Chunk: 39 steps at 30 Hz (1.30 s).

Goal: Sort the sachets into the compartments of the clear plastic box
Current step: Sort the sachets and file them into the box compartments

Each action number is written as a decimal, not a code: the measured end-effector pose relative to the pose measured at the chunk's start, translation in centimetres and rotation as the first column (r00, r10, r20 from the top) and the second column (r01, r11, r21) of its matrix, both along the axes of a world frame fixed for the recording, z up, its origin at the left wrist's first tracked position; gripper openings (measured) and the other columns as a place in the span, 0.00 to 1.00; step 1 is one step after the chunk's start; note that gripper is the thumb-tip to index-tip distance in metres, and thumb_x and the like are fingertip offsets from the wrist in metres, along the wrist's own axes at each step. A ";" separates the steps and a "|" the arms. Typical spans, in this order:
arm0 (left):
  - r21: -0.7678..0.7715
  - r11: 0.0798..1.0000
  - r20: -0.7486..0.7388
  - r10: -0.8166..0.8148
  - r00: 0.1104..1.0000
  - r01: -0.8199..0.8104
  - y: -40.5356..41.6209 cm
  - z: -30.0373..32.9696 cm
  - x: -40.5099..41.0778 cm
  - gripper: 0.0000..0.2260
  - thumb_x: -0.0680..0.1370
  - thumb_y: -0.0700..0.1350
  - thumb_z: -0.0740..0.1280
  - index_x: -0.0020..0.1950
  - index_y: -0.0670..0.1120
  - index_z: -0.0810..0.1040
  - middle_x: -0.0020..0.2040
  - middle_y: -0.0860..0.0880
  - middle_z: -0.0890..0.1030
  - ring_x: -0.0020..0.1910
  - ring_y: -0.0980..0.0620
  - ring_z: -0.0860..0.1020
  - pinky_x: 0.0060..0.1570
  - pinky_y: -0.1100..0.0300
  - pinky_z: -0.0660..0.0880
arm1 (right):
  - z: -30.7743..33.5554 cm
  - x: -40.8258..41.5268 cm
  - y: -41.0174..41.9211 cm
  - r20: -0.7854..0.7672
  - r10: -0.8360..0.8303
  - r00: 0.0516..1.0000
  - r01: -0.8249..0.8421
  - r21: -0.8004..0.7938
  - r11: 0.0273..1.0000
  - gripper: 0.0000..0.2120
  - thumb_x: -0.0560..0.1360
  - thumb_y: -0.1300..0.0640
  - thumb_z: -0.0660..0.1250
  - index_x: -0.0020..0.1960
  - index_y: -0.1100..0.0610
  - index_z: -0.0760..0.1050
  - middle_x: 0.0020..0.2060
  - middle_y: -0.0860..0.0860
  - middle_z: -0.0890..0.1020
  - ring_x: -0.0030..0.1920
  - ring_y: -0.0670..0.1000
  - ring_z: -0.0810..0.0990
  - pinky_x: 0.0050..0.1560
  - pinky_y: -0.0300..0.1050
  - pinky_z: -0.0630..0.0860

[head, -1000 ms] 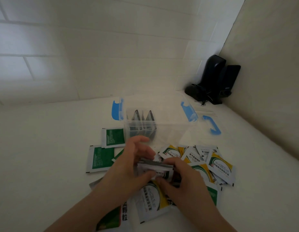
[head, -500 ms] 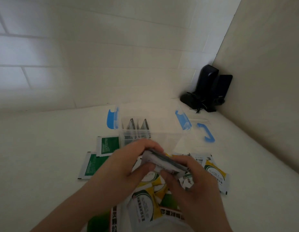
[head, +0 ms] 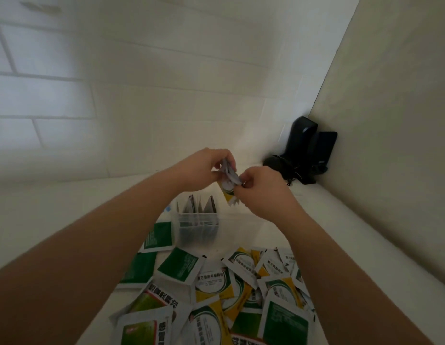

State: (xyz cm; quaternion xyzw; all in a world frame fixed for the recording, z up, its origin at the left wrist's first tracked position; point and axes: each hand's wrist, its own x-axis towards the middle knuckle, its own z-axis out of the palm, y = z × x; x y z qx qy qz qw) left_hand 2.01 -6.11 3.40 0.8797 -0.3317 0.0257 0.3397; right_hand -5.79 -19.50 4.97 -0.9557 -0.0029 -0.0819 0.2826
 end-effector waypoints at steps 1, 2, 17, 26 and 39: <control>-0.007 1.000 -0.036 -0.007 0.999 0.007 0.0 -0.5 0.2 0.10 0.74 0.35 0.64 0.49 0.48 0.75 0.48 0.49 0.78 0.49 0.48 0.75 0.46 0.62 0.73 | -0.1 0.3 -0.2 -0.044 0.000 0.999 0.001 0.015 1.000 0.08 0.72 0.52 0.66 0.42 0.57 0.78 0.38 0.56 0.83 0.39 0.54 0.80 0.41 0.48 0.78; -0.021 1.000 -0.069 -0.018 0.997 0.017 -0.1 -0.8 0.3 0.10 0.74 0.34 0.64 0.48 0.48 0.75 0.49 0.48 0.78 0.49 0.47 0.76 0.48 0.57 0.75 | -0.2 0.5 -0.4 -0.088 0.001 0.996 0.004 0.048 0.999 0.07 0.71 0.54 0.66 0.40 0.57 0.78 0.38 0.57 0.84 0.40 0.55 0.81 0.44 0.51 0.79; -0.011 0.998 -0.171 -0.057 0.984 0.056 -0.3 -1.0 -0.3 0.10 0.72 0.33 0.62 0.45 0.47 0.76 0.45 0.48 0.81 0.44 0.50 0.81 0.48 0.58 0.78 | -0.7 0.5 -1.4 -0.289 0.064 0.955 -0.014 0.173 0.985 0.07 0.69 0.58 0.70 0.43 0.61 0.79 0.45 0.61 0.83 0.47 0.59 0.82 0.52 0.54 0.78; 0.064 0.996 -0.173 -0.044 0.984 0.056 -0.4 -1.4 -0.3 0.09 0.72 0.36 0.64 0.46 0.50 0.76 0.46 0.49 0.80 0.45 0.49 0.80 0.48 0.57 0.77 | -1.2 0.8 -1.2 -0.295 0.167 0.941 -0.095 0.245 0.965 0.10 0.70 0.60 0.67 0.50 0.54 0.71 0.40 0.51 0.82 0.38 0.49 0.79 0.39 0.41 0.75; 0.097 0.983 -0.348 -0.113 0.931 0.156 -0.3 -1.1 -0.6 0.20 0.67 0.35 0.71 0.56 0.47 0.72 0.53 0.48 0.78 0.50 0.49 0.79 0.53 0.54 0.78 | -1.4 1.0 -1.2 -0.274 0.094 0.957 -0.075 0.077 0.994 0.15 0.68 0.60 0.70 0.53 0.57 0.71 0.51 0.54 0.78 0.48 0.54 0.78 0.50 0.51 0.77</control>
